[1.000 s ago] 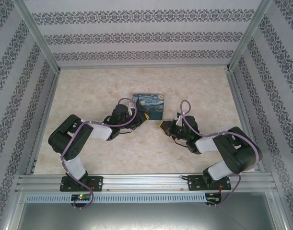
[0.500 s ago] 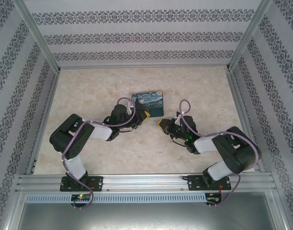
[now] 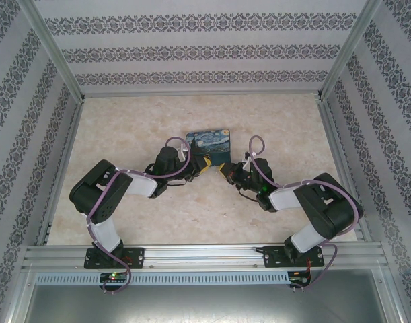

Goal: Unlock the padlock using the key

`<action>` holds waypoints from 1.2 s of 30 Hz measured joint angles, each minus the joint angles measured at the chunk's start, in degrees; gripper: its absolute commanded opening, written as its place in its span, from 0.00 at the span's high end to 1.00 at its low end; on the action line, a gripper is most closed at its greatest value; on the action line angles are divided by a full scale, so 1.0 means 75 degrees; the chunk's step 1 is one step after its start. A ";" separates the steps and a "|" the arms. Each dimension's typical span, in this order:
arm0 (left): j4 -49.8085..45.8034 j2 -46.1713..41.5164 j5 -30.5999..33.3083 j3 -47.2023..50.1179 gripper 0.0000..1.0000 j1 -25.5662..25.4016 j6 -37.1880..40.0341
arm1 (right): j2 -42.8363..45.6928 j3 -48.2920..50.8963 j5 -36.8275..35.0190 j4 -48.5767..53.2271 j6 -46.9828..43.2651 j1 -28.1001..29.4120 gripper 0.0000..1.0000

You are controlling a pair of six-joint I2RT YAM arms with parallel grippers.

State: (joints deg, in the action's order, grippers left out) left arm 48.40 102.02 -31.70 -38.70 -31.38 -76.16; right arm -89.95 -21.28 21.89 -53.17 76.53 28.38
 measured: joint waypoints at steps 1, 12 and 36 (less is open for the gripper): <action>-0.0012 0.0000 -0.0012 -0.0003 1.00 0.0000 0.0009 | -0.0026 -0.0006 0.0003 0.0003 0.0000 0.0000 1.00; -0.0114 0.0000 -0.0122 -0.0017 1.00 0.0000 0.0061 | -0.0079 -0.0099 0.0006 -0.0003 0.0000 0.0000 1.00; -0.0157 0.0000 -0.0125 -0.0117 1.00 0.0000 0.0070 | -0.0143 -0.0254 0.0000 0.0052 0.0006 0.0172 1.00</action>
State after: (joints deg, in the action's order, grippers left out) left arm 47.22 102.02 -32.64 -39.57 -31.38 -75.64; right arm -91.02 -23.18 21.89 -52.77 76.58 29.67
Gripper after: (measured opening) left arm 0.073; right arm 0.058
